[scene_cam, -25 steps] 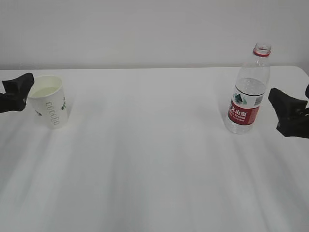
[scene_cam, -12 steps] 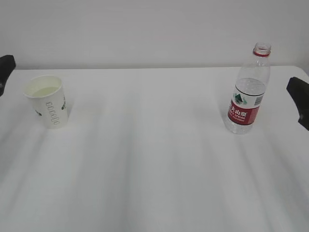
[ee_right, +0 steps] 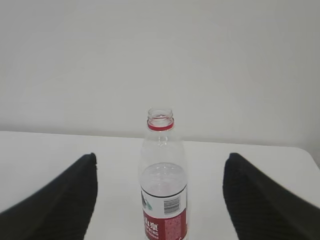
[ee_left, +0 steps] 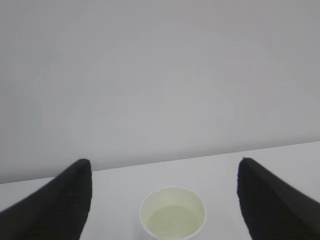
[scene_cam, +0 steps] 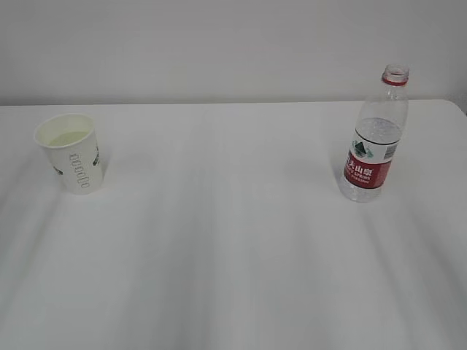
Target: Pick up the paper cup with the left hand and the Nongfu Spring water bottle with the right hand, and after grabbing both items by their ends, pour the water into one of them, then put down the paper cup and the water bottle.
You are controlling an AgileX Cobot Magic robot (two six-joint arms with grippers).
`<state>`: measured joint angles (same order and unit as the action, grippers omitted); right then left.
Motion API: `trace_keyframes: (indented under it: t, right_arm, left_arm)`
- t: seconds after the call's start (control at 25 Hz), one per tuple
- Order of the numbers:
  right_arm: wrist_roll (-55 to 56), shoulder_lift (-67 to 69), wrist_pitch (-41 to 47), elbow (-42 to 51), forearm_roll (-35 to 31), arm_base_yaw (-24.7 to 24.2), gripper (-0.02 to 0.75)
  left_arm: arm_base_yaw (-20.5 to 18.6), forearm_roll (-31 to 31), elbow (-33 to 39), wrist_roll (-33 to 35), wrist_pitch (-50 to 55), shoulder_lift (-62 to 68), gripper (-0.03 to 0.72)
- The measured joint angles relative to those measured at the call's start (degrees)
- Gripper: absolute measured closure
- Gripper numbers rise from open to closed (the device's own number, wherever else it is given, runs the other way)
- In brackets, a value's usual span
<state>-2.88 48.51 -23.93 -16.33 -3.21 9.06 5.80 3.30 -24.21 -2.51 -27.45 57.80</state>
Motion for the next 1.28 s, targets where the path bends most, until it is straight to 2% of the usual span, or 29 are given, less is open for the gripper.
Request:
trace_keyframes:
  t: [0.32,0.88,1.28]
  right_arm:
    - [-0.7,-8.3,12.8,-2.9,0.0,0.0,0.145]
    - [-1.3,-22.1,28.7,-3.9,1.0,0.0,0.145]
    - [-1.4,-29.0,41.5,-6.0,1.6,0.0,0.145]
  left_arm:
    - [0.0,0.0,0.4,0.0,11.8,-12.1,0.035]
    - [0.0,-0.9,0.5,0.0,27.5,-26.8,0.047]
    - [0.0,-1.1,-2.9,0.0,41.3,-34.3,0.057]
